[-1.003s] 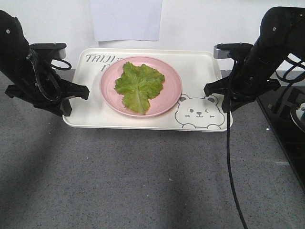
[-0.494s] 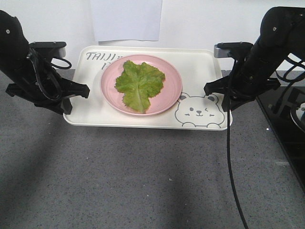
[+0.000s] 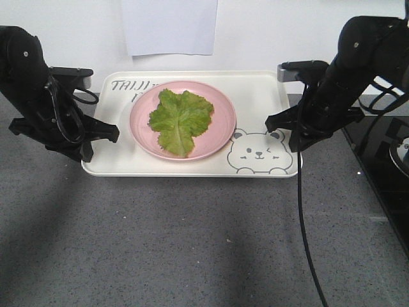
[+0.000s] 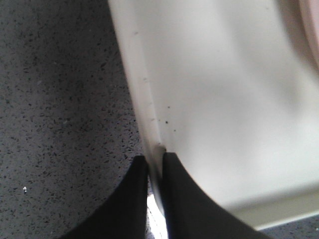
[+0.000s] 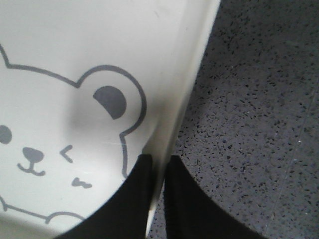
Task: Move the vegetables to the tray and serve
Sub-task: 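Lower the tray onto the counter with both grippers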
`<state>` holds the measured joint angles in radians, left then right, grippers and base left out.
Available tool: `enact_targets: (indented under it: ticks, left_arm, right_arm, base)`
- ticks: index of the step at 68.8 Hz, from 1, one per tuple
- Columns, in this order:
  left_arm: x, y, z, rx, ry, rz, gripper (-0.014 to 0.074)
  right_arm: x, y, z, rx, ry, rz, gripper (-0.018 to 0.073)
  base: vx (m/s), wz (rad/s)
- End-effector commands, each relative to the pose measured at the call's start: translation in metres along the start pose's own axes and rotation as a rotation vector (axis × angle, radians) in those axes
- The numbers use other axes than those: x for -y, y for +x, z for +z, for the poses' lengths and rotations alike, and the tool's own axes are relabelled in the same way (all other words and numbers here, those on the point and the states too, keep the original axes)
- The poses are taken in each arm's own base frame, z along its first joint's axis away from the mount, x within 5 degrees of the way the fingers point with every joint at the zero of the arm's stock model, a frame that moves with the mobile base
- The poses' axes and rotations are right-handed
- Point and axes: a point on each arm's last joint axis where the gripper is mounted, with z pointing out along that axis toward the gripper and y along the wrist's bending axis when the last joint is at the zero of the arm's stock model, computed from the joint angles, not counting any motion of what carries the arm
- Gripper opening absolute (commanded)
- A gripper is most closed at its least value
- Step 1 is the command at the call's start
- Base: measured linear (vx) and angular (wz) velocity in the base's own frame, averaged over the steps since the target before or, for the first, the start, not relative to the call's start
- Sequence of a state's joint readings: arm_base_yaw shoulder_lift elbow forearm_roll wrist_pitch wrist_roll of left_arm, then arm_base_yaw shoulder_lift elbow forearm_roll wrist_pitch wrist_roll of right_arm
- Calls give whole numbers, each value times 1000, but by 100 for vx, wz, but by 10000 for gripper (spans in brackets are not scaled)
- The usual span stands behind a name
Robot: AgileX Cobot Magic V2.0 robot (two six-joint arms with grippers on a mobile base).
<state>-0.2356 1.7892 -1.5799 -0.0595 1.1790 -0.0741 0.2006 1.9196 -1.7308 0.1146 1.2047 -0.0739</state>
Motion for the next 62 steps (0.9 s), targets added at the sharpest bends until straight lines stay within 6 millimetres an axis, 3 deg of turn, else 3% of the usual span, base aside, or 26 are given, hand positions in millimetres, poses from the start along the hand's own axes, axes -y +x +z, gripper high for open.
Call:
enact_targets:
  ticks: [1, 20, 43, 62]
  left_arm:
    - [10, -7, -22, 114, 49, 27, -6]
    - [7, -10, 3, 41, 17, 35, -6]
    - [4, -11, 20, -10, -3, 56, -6]
    - [4, -11, 22, -25, -4, 58, -4]
  right_arm:
    - [-16, -7, -15, 91, -51, -68, -4]
    - [-26, -10, 20, 16, -54, -92, -4]
    - [-24, -11, 22, 14, -33, -98, 1]
    - [-24, -10, 22, 7, -34, -117, 66]
  base:
    - [0, 0]
    - [0, 0]
    - [0, 0]
    - [0, 0]
